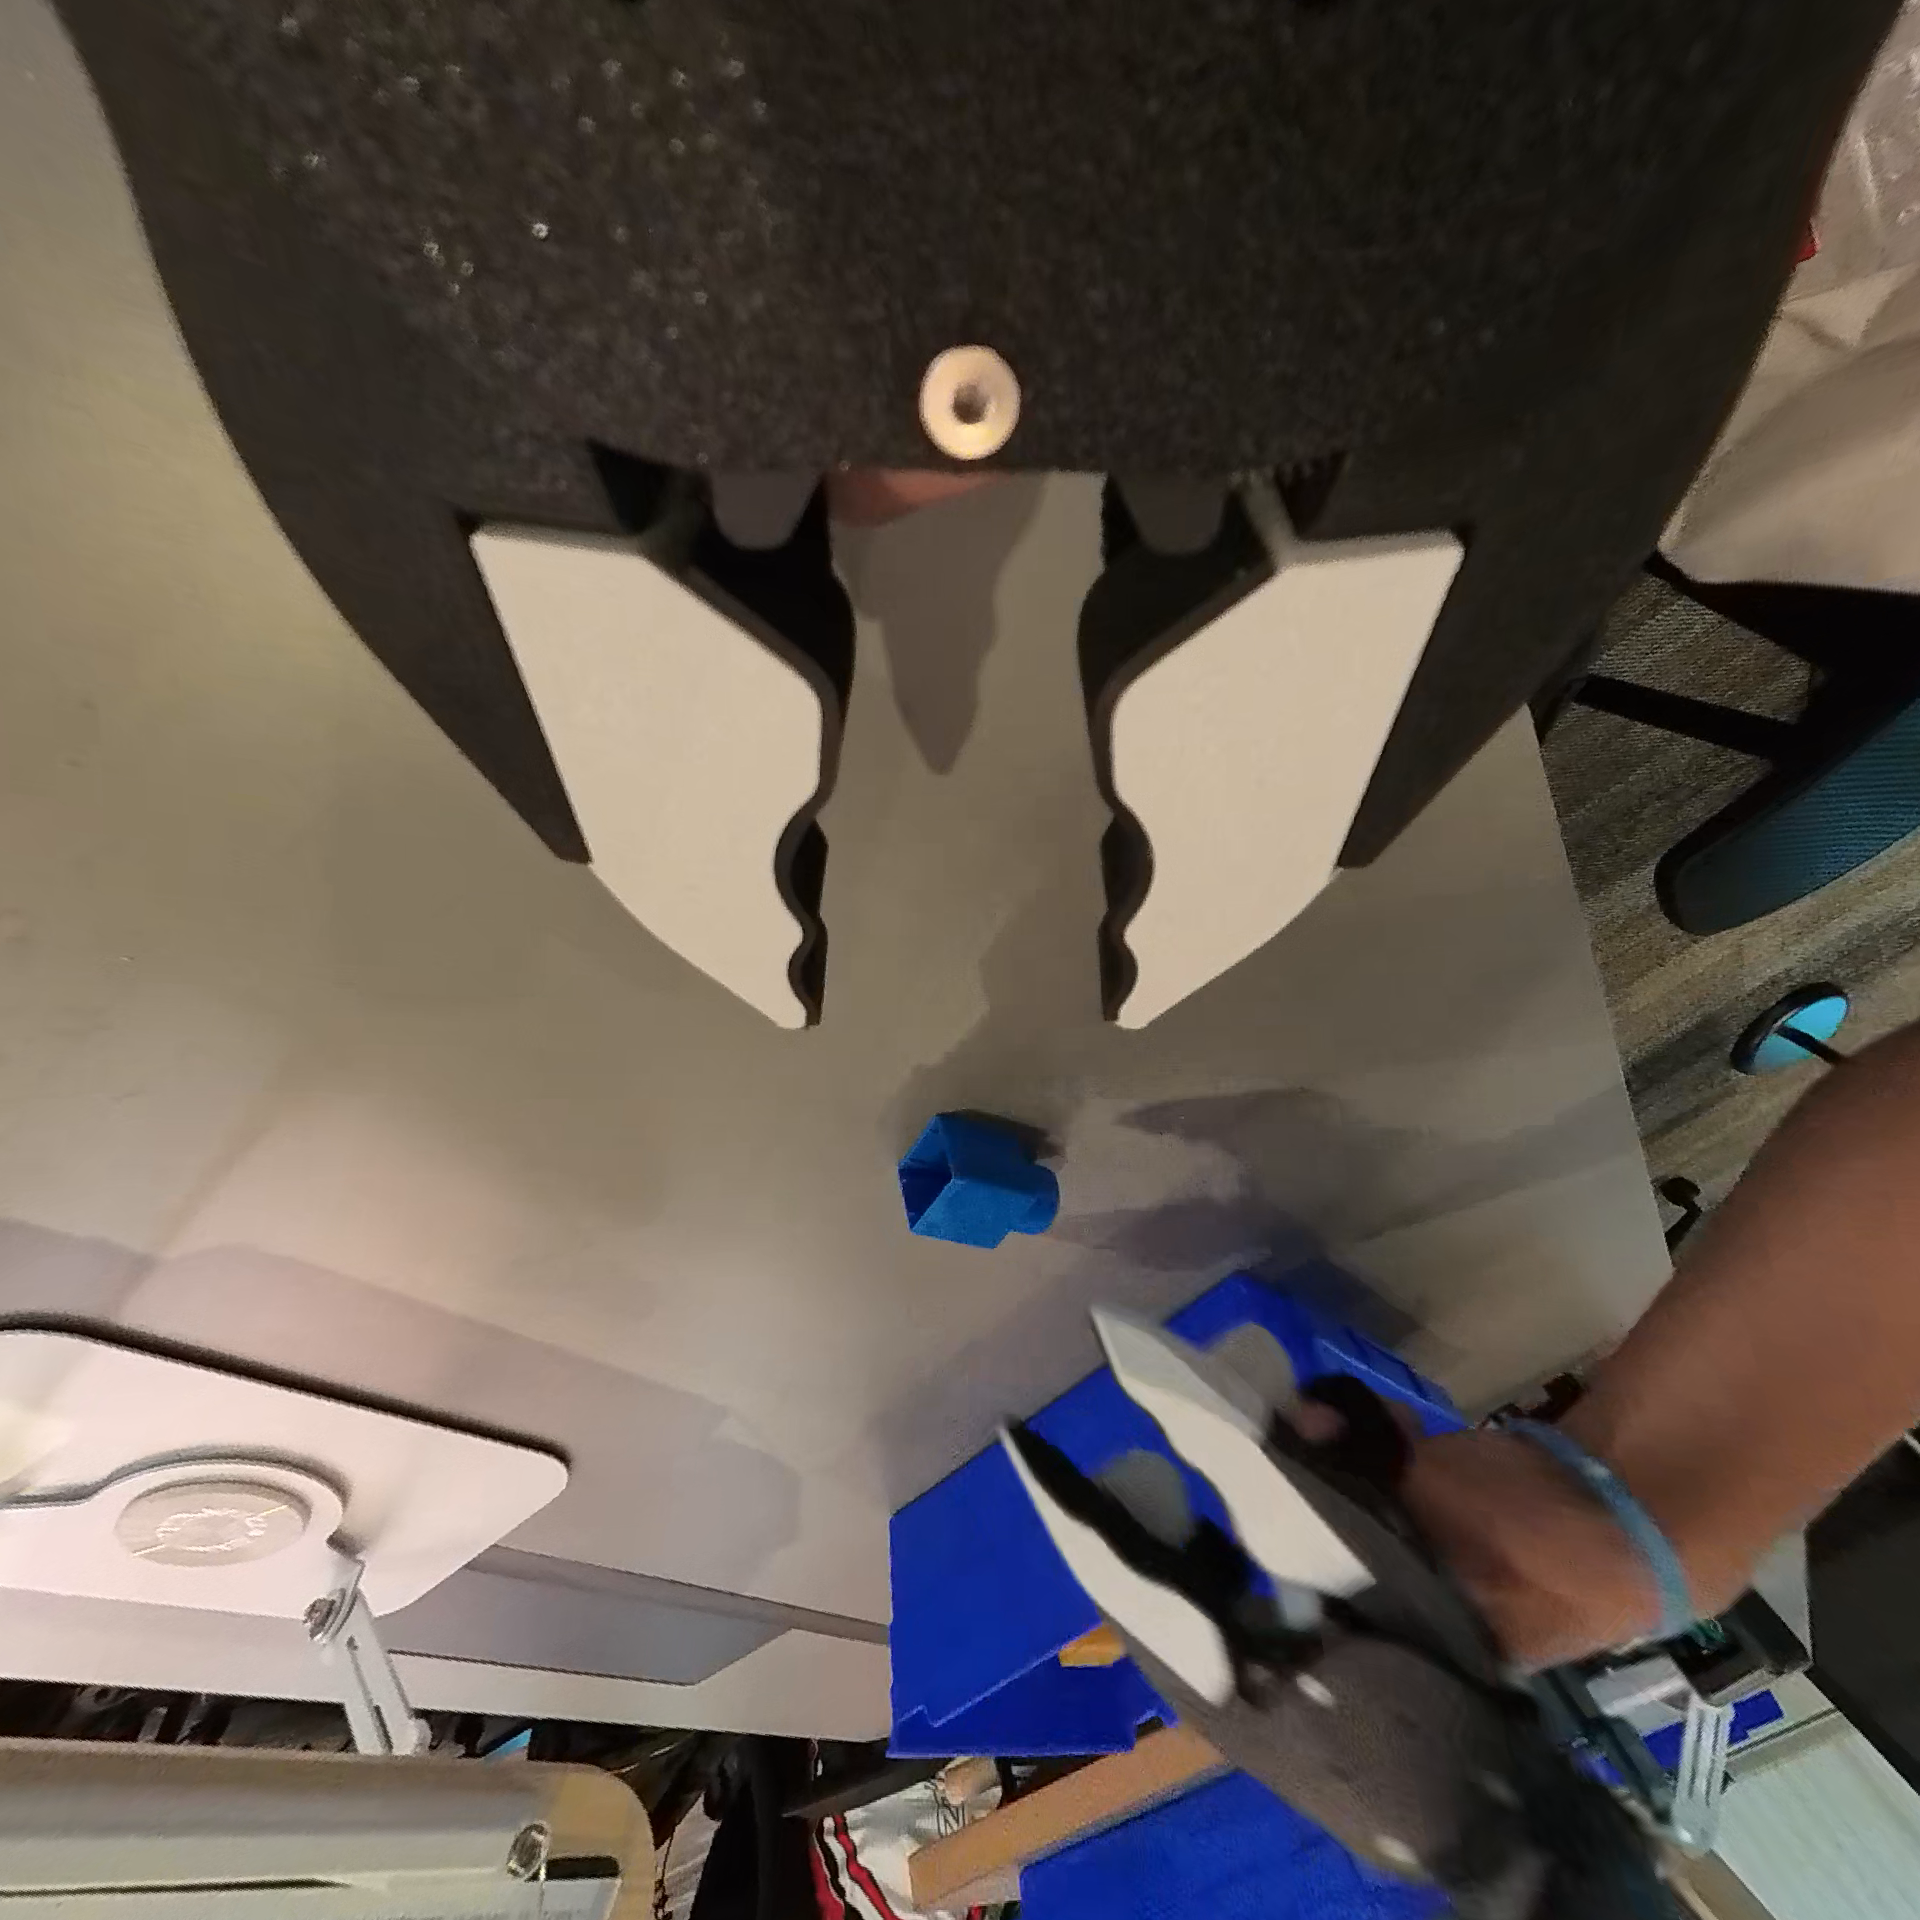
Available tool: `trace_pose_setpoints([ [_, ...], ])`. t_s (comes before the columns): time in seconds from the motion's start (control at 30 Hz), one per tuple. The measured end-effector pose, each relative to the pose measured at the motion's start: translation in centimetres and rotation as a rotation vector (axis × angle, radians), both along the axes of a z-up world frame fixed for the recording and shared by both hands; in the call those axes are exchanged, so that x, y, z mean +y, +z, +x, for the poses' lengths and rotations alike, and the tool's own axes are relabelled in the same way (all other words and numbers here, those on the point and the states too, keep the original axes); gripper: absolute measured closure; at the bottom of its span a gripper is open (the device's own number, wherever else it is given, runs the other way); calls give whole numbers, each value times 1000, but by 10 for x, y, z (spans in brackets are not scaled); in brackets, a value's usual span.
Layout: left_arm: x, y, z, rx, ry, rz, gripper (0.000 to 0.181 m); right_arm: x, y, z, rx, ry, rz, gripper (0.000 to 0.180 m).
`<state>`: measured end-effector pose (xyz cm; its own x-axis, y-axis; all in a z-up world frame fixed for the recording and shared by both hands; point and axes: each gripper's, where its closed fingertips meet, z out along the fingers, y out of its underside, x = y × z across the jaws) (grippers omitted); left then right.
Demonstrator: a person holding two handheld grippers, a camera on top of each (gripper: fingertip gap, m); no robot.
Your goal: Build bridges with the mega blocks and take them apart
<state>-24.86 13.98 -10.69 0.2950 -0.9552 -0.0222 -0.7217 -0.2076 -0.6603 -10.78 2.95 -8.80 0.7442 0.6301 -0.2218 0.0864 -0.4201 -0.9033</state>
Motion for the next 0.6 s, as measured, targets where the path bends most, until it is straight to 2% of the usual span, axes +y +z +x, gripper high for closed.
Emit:
trace_pose_setpoints([
  [0.1,13,47,-57,-215,305,95,118,1,-3,-1,11,3,-13,129],
  [0.23,-4,85,-126,-483,531,184,115,3,-14,-5,3,14,-38,129],
  [0.37,-13,75,-200,-507,840,307,117,6,-27,-13,-11,32,-67,129],
  [0.47,-17,51,-227,-376,944,289,108,7,-34,-17,-7,45,-81,129],
  [0.6,-19,39,-233,-364,967,252,109,8,-39,-17,-11,47,-92,129],
])
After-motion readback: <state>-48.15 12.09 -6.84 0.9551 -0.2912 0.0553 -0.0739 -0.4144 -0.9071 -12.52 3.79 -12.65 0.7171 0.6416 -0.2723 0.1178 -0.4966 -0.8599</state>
